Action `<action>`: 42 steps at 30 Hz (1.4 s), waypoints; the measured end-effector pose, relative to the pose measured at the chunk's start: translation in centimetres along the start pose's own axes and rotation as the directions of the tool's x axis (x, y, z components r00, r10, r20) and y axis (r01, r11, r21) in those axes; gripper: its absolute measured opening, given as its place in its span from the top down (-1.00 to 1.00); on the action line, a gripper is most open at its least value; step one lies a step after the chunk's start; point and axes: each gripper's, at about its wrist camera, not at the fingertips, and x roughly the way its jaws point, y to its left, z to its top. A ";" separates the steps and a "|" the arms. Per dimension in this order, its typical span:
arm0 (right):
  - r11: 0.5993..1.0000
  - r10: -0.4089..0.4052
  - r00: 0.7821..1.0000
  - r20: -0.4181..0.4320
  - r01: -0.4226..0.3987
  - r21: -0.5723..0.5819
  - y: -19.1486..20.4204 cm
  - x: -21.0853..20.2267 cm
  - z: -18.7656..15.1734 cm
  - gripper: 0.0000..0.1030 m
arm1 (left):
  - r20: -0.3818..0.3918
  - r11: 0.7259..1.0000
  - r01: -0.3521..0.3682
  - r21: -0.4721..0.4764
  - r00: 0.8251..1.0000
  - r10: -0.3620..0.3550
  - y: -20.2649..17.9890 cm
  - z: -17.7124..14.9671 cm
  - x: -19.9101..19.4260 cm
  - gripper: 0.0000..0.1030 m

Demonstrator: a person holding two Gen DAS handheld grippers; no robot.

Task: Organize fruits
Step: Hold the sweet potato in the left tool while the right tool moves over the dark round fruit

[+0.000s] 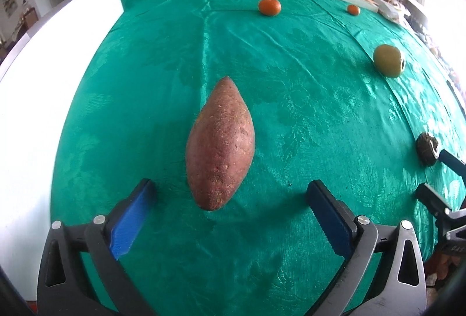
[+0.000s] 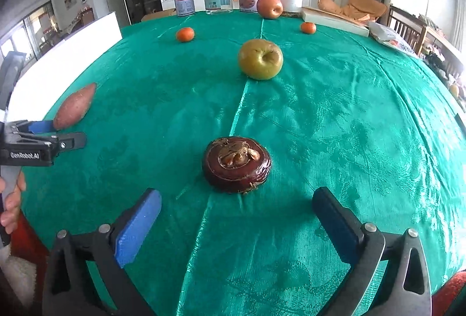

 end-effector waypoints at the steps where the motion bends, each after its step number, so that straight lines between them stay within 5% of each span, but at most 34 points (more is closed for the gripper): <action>1: 1.000 -0.016 1.000 0.009 0.016 -0.013 0.3 -0.1 -0.3 -1.00 | 0.005 1.000 -0.002 -0.001 1.000 0.002 0.0 -0.1 -0.1 -0.99; 42: 0.998 -0.061 0.992 0.112 0.057 0.036 0.5 0.0 -1.2 -1.00 | 0.114 1.000 -0.018 -0.023 0.993 0.020 -0.4 -1.3 -0.7 -0.99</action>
